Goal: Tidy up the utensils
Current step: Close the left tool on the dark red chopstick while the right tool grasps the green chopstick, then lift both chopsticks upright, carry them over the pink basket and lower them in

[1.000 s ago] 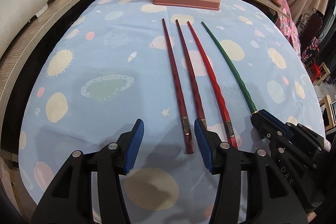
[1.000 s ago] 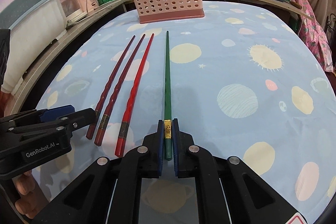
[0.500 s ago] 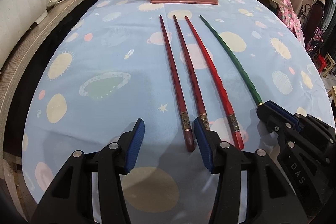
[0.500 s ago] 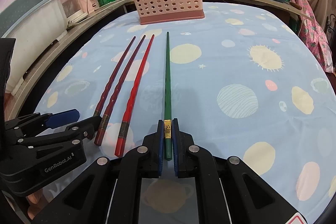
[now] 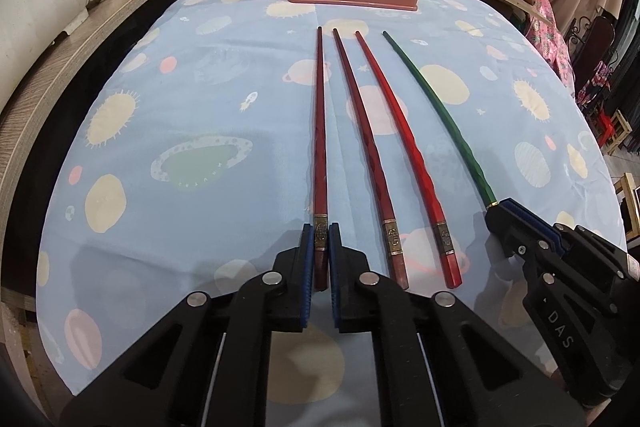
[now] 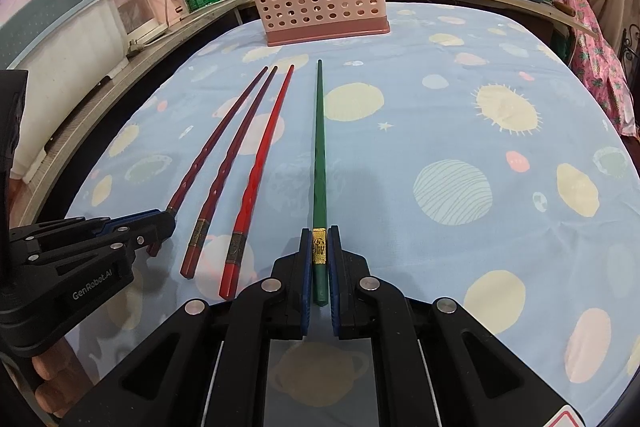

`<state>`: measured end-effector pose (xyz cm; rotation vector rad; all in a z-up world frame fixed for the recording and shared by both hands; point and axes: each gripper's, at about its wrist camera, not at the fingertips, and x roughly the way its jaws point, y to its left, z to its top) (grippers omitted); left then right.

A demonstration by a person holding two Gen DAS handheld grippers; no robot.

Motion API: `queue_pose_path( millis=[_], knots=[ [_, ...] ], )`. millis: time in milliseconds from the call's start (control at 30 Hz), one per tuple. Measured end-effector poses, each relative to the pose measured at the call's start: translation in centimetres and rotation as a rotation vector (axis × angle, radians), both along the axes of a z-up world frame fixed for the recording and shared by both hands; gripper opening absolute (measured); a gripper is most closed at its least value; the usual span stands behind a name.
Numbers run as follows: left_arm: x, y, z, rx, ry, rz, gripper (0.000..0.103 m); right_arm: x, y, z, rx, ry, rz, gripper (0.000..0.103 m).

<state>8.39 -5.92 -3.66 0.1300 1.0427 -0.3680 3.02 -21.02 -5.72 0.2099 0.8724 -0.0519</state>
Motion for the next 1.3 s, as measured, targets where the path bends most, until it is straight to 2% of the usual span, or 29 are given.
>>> queue_pose_path(
  millis=[233,433,867,1033,1300],
  knots=[
    [0.4,0.8,2.4,-0.038,-0.027,0.021,0.007,0.0,-0.1,1.5,0.012,0.004,-0.006,0.007],
    [1.5,2.0,5.5,-0.1,-0.06,0.052,0.007,-0.1,-0.9,4.7,0.032,-0.049,-0.021,0.007],
    [5.3,2.3,14.5,-0.197,-0.225,0.082,0.007,2.7,-4.1,15.3,0.038,-0.276,-0.054,0.007],
    [7.5,1.4,18.1,-0.216,-0.305,0.088,0.007,4.6,-4.7,17.9,0.044,-0.331,-0.051,0.007],
    [10.2,0.4,23.0,-0.274,-0.375,0.086,0.007,6.7,-5.5,22.1,0.071,-0.419,-0.052,0.007]
  ],
)
